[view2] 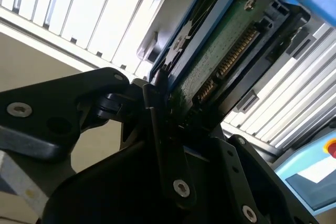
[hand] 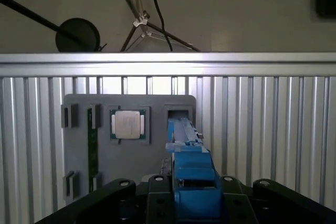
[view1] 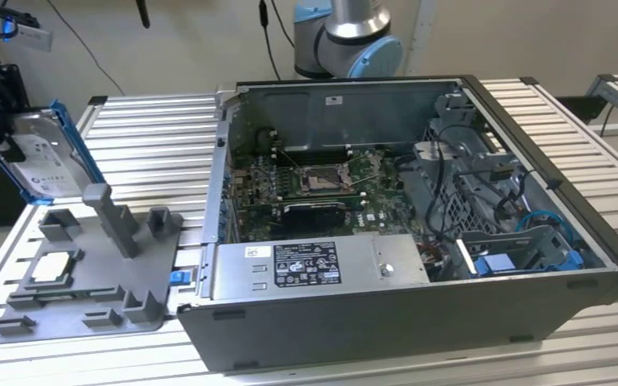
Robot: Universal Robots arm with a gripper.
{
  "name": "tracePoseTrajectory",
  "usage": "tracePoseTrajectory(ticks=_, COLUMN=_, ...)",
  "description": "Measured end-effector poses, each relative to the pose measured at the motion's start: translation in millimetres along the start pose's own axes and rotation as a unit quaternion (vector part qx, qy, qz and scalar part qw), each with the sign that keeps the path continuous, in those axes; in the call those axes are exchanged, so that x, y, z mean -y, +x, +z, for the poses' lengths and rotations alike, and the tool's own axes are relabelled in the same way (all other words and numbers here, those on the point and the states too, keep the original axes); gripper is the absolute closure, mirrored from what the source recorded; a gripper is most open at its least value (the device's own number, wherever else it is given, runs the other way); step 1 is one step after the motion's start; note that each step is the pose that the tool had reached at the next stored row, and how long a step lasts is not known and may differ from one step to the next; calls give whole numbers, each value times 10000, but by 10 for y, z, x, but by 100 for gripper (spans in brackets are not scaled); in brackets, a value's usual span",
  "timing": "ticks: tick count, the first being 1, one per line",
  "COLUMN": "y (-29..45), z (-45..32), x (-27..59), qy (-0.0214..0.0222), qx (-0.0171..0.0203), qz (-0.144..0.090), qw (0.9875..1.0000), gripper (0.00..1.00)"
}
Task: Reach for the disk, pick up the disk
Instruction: 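Pick up the disk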
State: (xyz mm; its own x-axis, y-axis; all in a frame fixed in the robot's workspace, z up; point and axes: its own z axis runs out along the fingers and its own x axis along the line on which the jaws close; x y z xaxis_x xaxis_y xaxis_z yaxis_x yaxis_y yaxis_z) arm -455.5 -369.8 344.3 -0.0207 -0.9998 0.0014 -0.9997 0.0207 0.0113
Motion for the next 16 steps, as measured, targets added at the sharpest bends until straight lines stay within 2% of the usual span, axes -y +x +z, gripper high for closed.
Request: tracePoseTrajectory(ticks=16, y=0, z=-222, x=-3, qy=0, qx=0, qz=0, qw=10000, gripper=100)
